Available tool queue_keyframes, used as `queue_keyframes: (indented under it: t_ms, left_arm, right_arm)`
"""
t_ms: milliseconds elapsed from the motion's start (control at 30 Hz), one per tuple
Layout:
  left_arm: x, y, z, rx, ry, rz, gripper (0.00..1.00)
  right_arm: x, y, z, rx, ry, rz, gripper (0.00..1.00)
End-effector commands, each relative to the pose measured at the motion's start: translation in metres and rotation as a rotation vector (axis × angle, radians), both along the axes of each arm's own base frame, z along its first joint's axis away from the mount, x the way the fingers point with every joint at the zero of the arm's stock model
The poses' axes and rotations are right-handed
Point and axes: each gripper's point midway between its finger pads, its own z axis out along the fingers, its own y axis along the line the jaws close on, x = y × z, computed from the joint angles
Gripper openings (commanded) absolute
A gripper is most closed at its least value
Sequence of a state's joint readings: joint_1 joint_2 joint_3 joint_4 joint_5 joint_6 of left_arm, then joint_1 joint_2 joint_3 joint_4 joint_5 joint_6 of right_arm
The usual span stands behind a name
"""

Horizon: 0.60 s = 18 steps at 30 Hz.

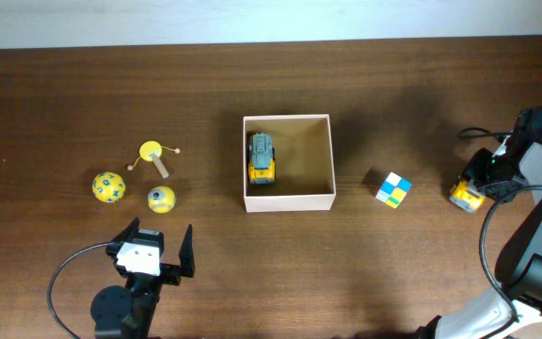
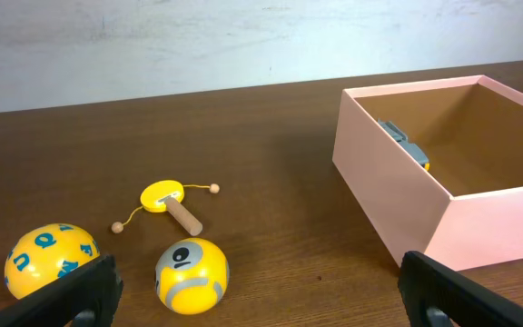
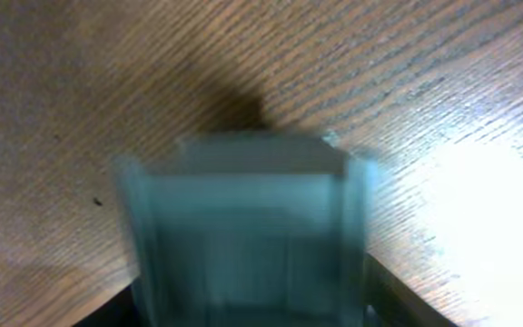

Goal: Pack container
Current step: 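Lower the right gripper onto the yellow-and-grey truck at right and grasp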

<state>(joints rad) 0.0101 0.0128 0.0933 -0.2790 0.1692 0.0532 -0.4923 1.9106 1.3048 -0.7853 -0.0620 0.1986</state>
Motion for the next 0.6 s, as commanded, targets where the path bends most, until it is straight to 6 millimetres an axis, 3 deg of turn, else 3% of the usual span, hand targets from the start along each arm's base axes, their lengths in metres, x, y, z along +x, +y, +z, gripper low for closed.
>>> queue_keyframes:
  t_ms: [0,367,567]
  left_arm:
    - [0.000,0.000,0.000,0.013,-0.007,-0.007,0.99]
    - [0.000,0.000,0.000,0.014,-0.007,-0.007,0.99]
    - [0.000,0.000,0.000,0.013,-0.007,-0.007,0.99]
  right_arm:
    - [0.005,-0.001,0.003,0.009,-0.013,-0.001,0.55]
    - [0.009,0.002,0.010,0.032,-0.025,0.005,0.55]
    - [0.018,0.002,0.025,0.021,-0.041,0.023,0.46]
